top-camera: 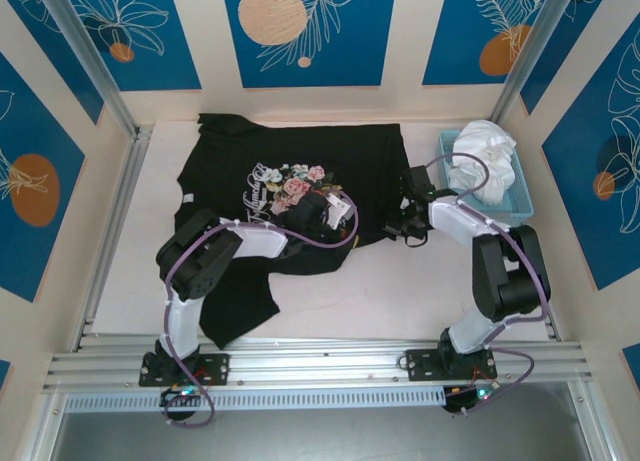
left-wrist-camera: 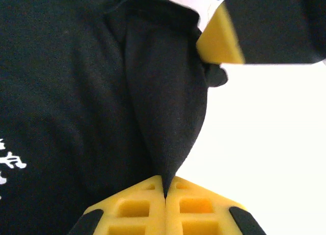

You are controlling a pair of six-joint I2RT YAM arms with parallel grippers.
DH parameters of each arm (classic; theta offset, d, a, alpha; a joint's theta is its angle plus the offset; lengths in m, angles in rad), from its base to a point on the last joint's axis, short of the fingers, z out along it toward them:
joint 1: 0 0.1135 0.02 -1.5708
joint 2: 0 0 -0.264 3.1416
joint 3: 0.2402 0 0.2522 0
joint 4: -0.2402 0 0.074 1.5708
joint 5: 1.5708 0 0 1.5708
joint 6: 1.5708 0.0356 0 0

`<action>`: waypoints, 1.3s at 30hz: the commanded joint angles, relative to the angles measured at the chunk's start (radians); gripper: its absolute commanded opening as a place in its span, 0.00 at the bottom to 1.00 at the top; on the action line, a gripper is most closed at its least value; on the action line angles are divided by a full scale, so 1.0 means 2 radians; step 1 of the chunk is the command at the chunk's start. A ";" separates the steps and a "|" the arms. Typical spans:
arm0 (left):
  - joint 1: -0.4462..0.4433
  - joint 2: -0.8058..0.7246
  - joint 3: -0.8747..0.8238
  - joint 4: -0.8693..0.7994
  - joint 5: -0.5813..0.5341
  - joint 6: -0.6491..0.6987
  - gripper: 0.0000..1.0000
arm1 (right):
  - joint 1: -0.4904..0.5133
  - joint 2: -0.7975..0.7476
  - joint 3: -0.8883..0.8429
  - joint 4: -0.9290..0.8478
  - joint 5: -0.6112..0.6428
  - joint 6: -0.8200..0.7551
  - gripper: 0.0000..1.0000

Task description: Fold the inside-out t-shirt

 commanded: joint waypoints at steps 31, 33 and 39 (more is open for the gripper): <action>0.004 0.037 0.037 0.007 0.023 -0.021 0.00 | -0.107 -0.077 -0.008 -0.034 -0.199 -0.109 0.00; 0.004 0.033 0.034 0.011 0.024 -0.020 0.00 | -0.107 -0.067 0.000 -0.050 -0.166 -0.105 0.00; 0.004 0.004 0.016 0.021 0.020 -0.023 0.27 | -0.107 -0.059 0.007 -0.059 -0.122 -0.096 0.00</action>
